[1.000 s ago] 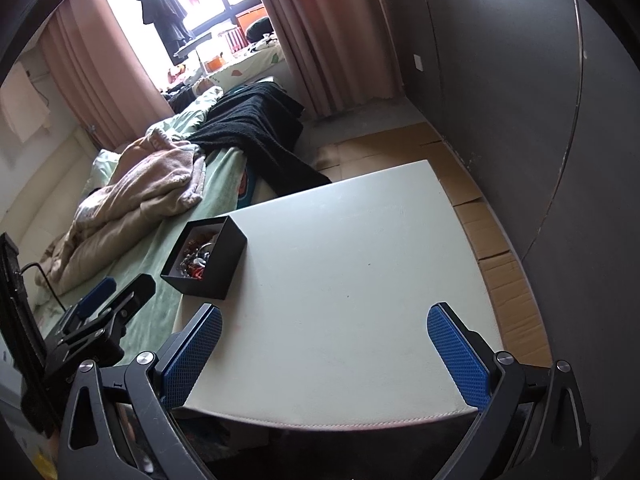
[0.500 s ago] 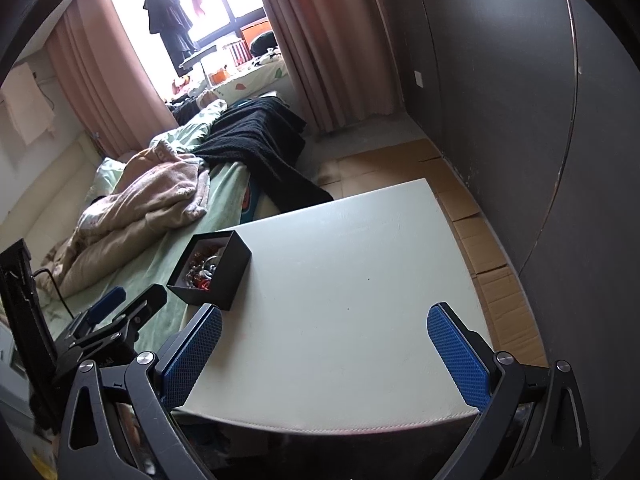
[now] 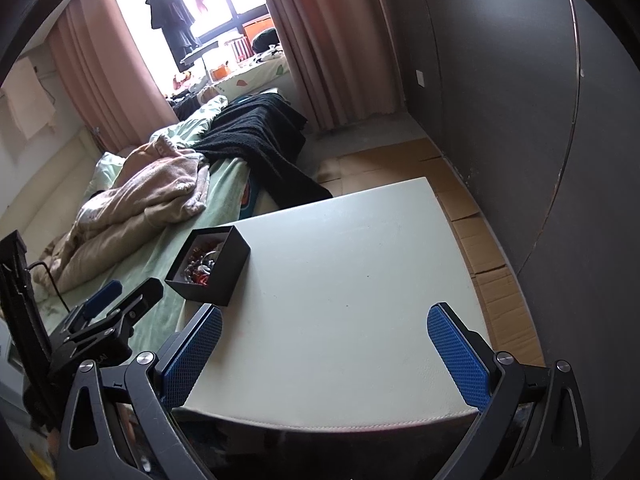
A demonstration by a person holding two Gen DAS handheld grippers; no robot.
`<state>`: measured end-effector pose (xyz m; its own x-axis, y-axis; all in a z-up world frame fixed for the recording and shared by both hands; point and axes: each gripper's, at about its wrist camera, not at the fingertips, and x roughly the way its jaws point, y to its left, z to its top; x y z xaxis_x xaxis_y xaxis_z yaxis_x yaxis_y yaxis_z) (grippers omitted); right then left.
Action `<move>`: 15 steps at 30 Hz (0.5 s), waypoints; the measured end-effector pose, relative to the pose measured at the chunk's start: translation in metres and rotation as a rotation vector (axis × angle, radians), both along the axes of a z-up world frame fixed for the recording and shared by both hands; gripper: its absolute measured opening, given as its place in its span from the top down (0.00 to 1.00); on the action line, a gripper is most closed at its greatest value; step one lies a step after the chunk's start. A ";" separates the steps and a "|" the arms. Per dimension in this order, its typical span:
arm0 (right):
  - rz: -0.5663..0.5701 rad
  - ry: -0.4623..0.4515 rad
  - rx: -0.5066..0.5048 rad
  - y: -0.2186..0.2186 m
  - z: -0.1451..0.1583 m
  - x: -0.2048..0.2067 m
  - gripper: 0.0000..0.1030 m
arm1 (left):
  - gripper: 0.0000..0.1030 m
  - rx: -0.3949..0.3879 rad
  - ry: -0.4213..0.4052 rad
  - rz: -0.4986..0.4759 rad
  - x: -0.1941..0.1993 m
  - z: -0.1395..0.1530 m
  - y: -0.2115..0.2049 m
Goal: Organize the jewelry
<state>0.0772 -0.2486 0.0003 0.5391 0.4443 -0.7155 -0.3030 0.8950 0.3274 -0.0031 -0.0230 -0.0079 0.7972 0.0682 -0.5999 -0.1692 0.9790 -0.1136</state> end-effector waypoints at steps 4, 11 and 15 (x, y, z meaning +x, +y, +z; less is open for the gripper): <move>-0.005 -0.002 0.004 0.000 0.001 0.000 0.00 | 0.01 -0.008 0.002 -0.002 0.000 0.000 0.000; -0.010 -0.002 0.001 -0.002 0.000 0.000 0.00 | 0.01 -0.014 0.000 -0.002 0.000 0.000 0.000; -0.012 -0.001 0.004 -0.002 0.000 0.000 0.00 | 0.01 -0.007 0.005 -0.007 0.001 -0.001 -0.002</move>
<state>0.0770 -0.2509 0.0004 0.5449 0.4407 -0.7133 -0.2921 0.8972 0.3311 -0.0021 -0.0249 -0.0088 0.7945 0.0580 -0.6045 -0.1627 0.9793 -0.1200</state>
